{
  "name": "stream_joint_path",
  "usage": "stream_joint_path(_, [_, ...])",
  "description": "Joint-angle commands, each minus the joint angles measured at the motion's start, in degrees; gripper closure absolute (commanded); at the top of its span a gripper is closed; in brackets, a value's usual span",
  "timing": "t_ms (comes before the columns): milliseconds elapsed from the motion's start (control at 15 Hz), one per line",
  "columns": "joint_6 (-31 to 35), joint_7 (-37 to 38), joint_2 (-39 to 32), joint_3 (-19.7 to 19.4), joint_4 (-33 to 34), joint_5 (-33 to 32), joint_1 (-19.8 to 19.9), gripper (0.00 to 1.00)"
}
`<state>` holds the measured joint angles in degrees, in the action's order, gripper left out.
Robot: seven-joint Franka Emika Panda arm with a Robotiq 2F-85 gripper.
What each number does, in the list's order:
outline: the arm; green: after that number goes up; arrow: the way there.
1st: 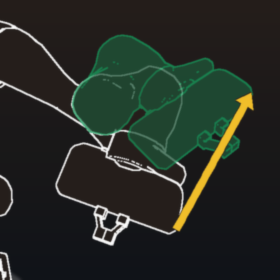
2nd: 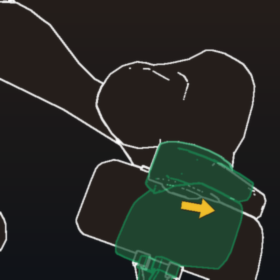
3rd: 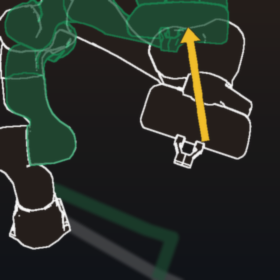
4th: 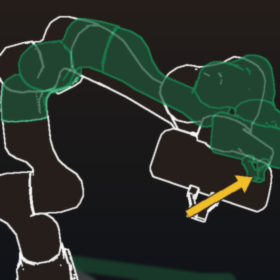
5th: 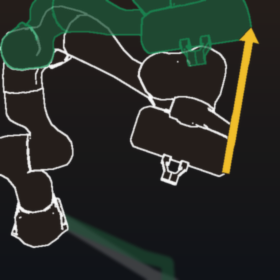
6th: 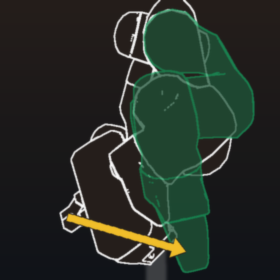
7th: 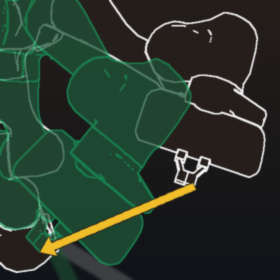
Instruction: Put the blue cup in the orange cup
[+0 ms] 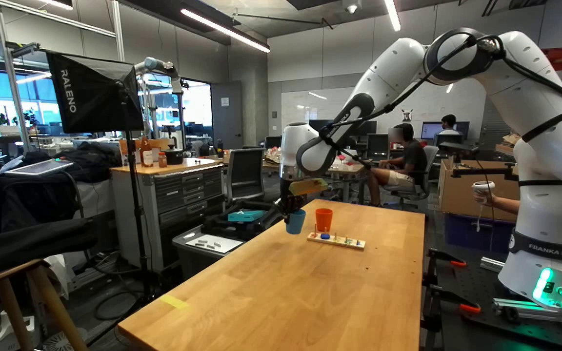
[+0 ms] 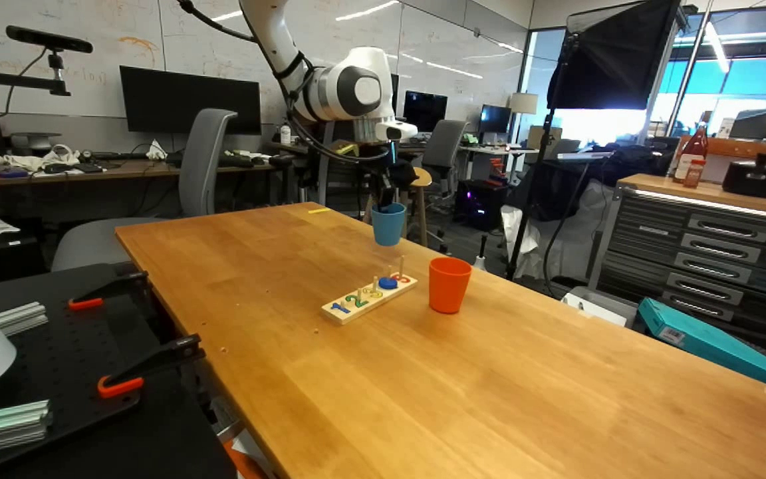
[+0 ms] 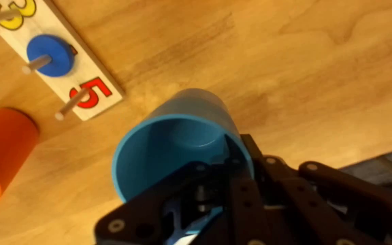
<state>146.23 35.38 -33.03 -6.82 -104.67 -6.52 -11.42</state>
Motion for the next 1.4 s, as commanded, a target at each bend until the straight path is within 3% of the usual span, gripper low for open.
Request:
stream_joint_path(0, [-3.0,6.4,-1.1,-5.7,6.5,-3.8,-2.8,0.99])
stream_joint_path(533, [-13.6,16.7,1.7,-11.7,9.5,-14.3,-1.5,0.98])
stream_joint_path(1000, [-21.2,17.8,0.5,-9.2,9.2,-13.7,3.3,0.98])
stream_joint_path(1333, [-18.8,19.7,-2.3,-8.5,10.3,-13.5,5.1,0.98])
